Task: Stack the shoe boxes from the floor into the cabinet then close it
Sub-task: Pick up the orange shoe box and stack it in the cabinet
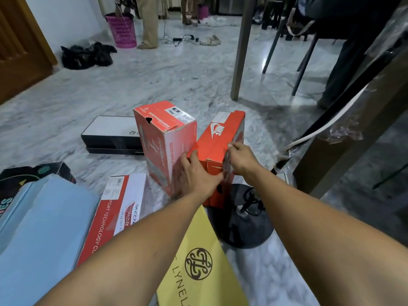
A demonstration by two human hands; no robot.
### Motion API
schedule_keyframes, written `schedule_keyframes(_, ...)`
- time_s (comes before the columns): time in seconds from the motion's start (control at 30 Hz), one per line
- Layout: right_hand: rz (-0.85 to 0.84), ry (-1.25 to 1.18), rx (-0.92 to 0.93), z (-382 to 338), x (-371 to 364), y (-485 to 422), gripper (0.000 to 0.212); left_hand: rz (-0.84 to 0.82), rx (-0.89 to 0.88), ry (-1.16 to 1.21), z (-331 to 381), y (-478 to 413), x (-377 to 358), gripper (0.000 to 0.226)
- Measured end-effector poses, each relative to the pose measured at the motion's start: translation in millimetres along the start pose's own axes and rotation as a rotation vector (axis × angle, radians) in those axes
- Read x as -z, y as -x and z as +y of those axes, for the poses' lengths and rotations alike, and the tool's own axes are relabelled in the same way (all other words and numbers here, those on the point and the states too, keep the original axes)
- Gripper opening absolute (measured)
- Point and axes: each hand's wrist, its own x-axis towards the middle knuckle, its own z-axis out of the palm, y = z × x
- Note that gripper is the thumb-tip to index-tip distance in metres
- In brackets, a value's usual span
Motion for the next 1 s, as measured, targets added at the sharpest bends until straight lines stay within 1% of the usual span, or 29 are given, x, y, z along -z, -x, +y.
schedule_keyframes(0.13,-0.037,0.042,0.049,3.8,-8.3,-4.2,0.038,0.015,-0.054,0.072,-20.8,-14.3,11.2,0.105)
schedule_keyframes(0.23,-0.102,0.072,0.053,7.2,-13.9,-5.0,0.045,-0.066,-0.086,0.121,-43.4,-31.1,30.0,0.103)
schedule_keyframes(0.33,-0.16,0.145,0.075,2.9,-20.9,-3.3,0.05,-0.097,-0.113,0.113,-62.6,-44.5,48.1,0.098)
schedule_keyframes(0.47,-0.189,0.171,0.063,-4.4,-29.2,-2.6,0.056,-0.163,-0.077,0.137,-84.7,-58.9,66.9,0.097)
schedule_keyframes(0.53,-0.167,0.192,0.059,-0.8,-32.2,-5.3,0.054,-0.207,-0.053,0.171,-94.7,-67.5,75.2,0.102)
schedule_keyframes(0.6,-0.128,0.181,0.038,6.4,-34.3,-8.4,0.054,-0.258,-0.074,0.168,-103.1,-79.1,85.6,0.104)
schedule_keyframes(0.67,-0.05,0.153,0.022,15.0,-33.9,-12.7,0.066,-0.335,-0.11,0.11,-110.7,-92.2,99.5,0.103)
schedule_keyframes(0.77,0.032,0.152,-0.017,31.6,-28.4,-24.7,0.099,-0.441,-0.102,0.078,-128.0,-107.2,115.0,0.102)
schedule_keyframes(0.8,0.05,0.152,-0.038,33.5,-26.6,-25.3,0.106,-0.46,-0.095,0.079,-135.1,-108.3,115.7,0.101)
schedule_keyframes(0.87,0.08,0.143,-0.074,37.0,-24.8,-26.1,0.11,-0.468,-0.094,0.084,-146.1,-106.3,112.8,0.105)
schedule_keyframes(0.93,0.099,0.139,-0.073,40.6,-25.7,-29.5,0.114,-0.453,-0.106,0.077,-150.2,-103.0,107.8,0.108)
schedule_keyframes(1.0,0.12,0.123,-0.073,42.8,-27.2,-35.8,0.118,-0.425,-0.113,0.088,-148.6,-99.8,105.2,0.105)
